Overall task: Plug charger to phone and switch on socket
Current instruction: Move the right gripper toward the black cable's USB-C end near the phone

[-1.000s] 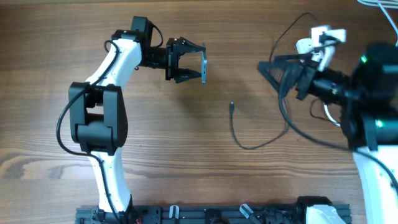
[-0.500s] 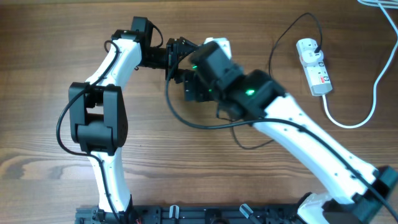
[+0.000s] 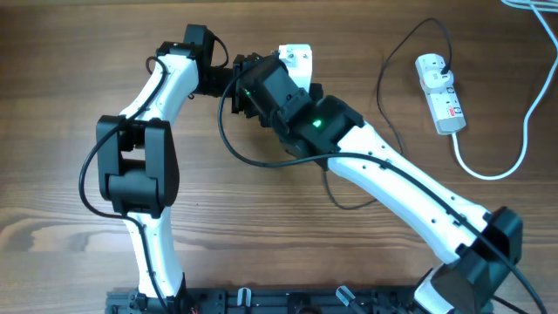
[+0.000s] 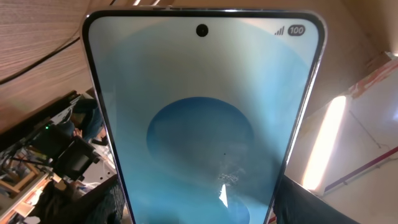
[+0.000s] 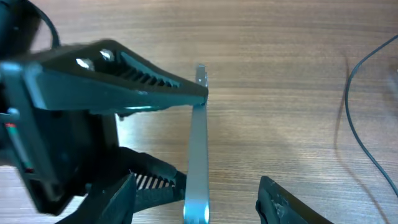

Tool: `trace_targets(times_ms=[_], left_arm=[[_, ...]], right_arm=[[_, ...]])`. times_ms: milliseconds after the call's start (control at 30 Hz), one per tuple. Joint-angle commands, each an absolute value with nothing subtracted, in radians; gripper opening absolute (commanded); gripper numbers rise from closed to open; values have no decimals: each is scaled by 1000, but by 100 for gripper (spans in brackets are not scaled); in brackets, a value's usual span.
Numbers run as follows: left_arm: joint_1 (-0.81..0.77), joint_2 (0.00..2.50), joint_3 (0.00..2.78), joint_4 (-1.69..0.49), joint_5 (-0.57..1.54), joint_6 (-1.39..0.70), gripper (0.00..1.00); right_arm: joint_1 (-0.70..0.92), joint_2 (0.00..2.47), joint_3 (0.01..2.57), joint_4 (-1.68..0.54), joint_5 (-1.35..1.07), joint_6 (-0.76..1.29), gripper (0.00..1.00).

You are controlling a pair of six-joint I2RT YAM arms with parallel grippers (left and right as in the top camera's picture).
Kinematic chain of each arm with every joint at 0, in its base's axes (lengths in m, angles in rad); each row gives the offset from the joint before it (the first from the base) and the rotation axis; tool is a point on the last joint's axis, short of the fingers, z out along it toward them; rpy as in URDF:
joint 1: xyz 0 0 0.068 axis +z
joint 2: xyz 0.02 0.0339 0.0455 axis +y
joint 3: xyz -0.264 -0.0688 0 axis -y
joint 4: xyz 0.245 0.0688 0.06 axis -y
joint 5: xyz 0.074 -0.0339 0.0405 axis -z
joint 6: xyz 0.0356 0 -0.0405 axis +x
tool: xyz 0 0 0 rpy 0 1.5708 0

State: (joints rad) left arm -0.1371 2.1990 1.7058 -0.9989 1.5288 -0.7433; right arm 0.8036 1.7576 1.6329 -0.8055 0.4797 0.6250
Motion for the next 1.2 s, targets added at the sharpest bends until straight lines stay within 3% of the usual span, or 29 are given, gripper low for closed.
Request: trace_targets(times_ms=[0, 267, 300, 433, 733, 933, 1100, 1167], left_arm=[[-132, 2164, 1723, -1003, 1577, -742, 70], [-132, 2164, 1723, -997, 1577, -741, 70], [-132, 2164, 1723, -983, 1577, -741, 70], [-132, 2164, 1723, -980, 1577, -741, 70], [-132, 2164, 1723, -980, 1577, -741, 70], [-131, 2164, 1723, -980, 1577, -741, 72], [-120, 2164, 1723, -976, 1577, -742, 85], [-106, 2164, 1723, -976, 1577, -742, 88]], right_arm=[[806, 1797, 1648, -796, 517, 636, 62], [806, 1797, 1648, -768, 560, 628, 43], [806, 1797, 1648, -768, 556, 628, 34], [806, 1797, 1648, -765, 549, 629, 34], [806, 1797, 1648, -765, 519, 629, 5], [805, 1795, 1650, -763, 543, 756, 4], [774, 1742, 1652, -764, 572, 1021, 4], [737, 1684, 1652, -780, 563, 1246, 4]])
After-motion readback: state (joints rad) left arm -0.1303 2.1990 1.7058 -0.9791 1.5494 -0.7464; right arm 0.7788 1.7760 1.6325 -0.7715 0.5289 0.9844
